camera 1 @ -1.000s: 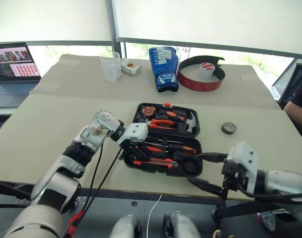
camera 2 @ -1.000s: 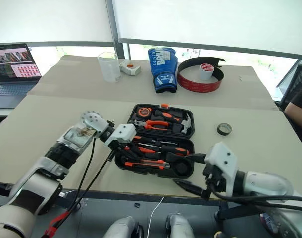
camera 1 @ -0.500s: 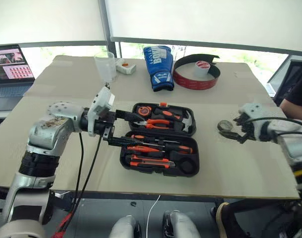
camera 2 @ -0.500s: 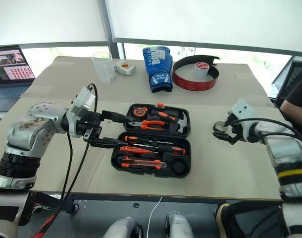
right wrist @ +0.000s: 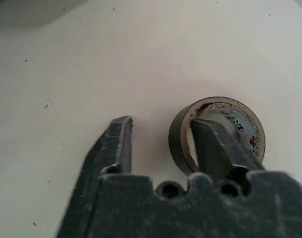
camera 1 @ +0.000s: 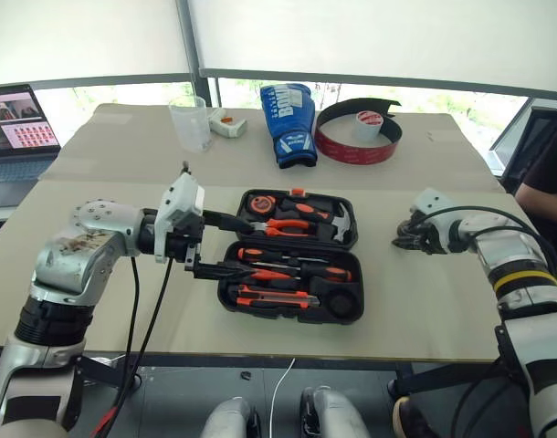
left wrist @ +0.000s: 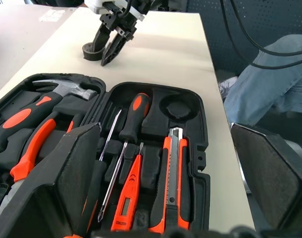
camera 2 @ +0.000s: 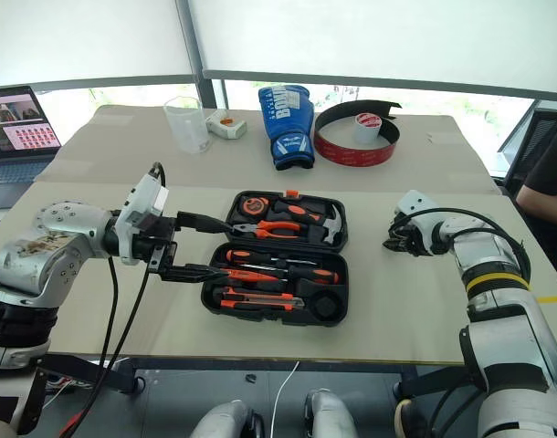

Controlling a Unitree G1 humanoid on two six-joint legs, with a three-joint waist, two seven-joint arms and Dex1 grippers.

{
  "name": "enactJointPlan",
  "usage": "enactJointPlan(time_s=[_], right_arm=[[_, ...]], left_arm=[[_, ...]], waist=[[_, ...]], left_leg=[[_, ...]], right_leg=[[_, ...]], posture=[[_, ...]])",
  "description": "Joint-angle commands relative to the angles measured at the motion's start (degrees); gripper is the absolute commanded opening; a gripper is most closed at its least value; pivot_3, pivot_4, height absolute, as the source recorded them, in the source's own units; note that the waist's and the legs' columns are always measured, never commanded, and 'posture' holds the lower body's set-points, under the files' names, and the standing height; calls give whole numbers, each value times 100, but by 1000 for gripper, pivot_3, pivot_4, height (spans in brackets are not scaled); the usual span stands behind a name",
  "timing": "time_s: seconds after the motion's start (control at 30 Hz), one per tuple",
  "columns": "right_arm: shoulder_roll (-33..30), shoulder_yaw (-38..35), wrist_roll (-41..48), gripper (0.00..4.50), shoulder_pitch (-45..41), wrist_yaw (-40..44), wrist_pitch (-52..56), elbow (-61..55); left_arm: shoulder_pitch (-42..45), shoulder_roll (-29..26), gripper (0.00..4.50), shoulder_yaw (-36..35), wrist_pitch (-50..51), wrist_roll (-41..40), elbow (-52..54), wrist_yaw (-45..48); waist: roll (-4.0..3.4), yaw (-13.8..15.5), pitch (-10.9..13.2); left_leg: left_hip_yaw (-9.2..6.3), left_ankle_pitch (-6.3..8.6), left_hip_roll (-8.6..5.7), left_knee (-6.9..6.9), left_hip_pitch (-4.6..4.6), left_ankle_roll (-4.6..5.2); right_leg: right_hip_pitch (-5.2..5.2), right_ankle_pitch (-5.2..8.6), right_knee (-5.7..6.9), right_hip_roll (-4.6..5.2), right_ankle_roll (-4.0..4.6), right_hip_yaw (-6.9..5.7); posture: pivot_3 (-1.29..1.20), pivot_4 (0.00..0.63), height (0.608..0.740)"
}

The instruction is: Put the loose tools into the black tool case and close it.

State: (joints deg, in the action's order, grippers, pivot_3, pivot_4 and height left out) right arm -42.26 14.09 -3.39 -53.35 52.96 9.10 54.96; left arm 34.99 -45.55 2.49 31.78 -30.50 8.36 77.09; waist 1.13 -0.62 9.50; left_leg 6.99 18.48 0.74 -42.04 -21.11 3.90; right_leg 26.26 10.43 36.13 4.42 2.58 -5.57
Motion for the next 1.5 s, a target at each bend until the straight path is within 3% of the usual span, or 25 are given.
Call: enactJointPlan(time_s=[0.03,0.1,0.17,0.3,0.47,0.6,0.73,0.9,1.33,1.47,1.5], right_arm=[[-92,-252,-24,609,-89,52,-312,-2],[-225,-395,177,46,40,449,-270,-557],[-354,-602,582,46,304,1006,129,-1583],[-846,-928,2075,46,1441,2125,1831,-4944],[-1163,-826,2893,46,2618,2048,2864,-7709],[-1029,-511,2715,46,2970,1525,3072,-8473],[-1026,38,1955,46,2981,999,2970,-8337],[-1157,162,1929,46,3128,1115,3014,-8368],[-1311,-287,2482,4414,3062,1400,3233,-8609],[-1110,-1031,2940,4414,3085,1031,3604,-8423],[-1061,-1265,3042,4149,3134,918,3680,-8359]], left_arm=[[-7,-88,4500,39,-201,62,104,111],[-14,-76,4500,123,-213,54,115,193],[-5,-58,4500,206,-214,46,145,286],[57,-59,4500,386,-319,93,144,543],[118,-53,4500,561,-458,165,80,773],[117,-30,4500,644,-618,258,13,838],[163,-21,4500,704,-608,296,-12,845],[240,9,4500,708,-637,360,-126,829],[336,24,4500,676,-844,520,-450,795],[128,-34,4500,448,-754,668,-705,334],[31,-60,4500,347,-755,726,-820,161]], waist=[[0,-2,0],[-6,-9,3],[-9,-12,5],[-21,8,10],[-21,59,10],[-19,83,11],[-19,120,11],[-19,140,11],[-17,134,12],[-16,134,12],[-17,134,12]], left_leg=[[-1,-2,0,0,0,-3],[0,-4,1,1,1,-6],[0,-5,2,2,2,-6],[-9,-5,6,10,1,-6],[-19,-5,7,15,1,-5],[-16,-3,4,13,1,-3],[-15,-3,4,13,1,-3],[-15,-4,4,13,-5,-2],[-17,-2,3,13,-5,2],[-17,-2,4,13,-4,2],[-18,-2,5,14,-4,2]], right_leg=[[0,0,1,0,0,0],[1,1,4,0,1,1],[2,1,7,-1,3,2],[4,-1,9,-2,18,-3],[2,5,4,-2,16,-11],[0,21,0,2,-23,-5],[2,19,1,1,-26,-5],[7,25,1,-4,-14,-9],[4,26,-4,-5,-16,-11],[4,25,-1,-5,-17,-10],[4,25,-1,-5,-16,-10]], posture=[[0,150,727],[0,150,727],[0,150,727],[0,150,727],[0,150,727],[0,150,727],[0,150,727],[0,150,727],[0,150,727],[0,150,727],[0,150,727]])
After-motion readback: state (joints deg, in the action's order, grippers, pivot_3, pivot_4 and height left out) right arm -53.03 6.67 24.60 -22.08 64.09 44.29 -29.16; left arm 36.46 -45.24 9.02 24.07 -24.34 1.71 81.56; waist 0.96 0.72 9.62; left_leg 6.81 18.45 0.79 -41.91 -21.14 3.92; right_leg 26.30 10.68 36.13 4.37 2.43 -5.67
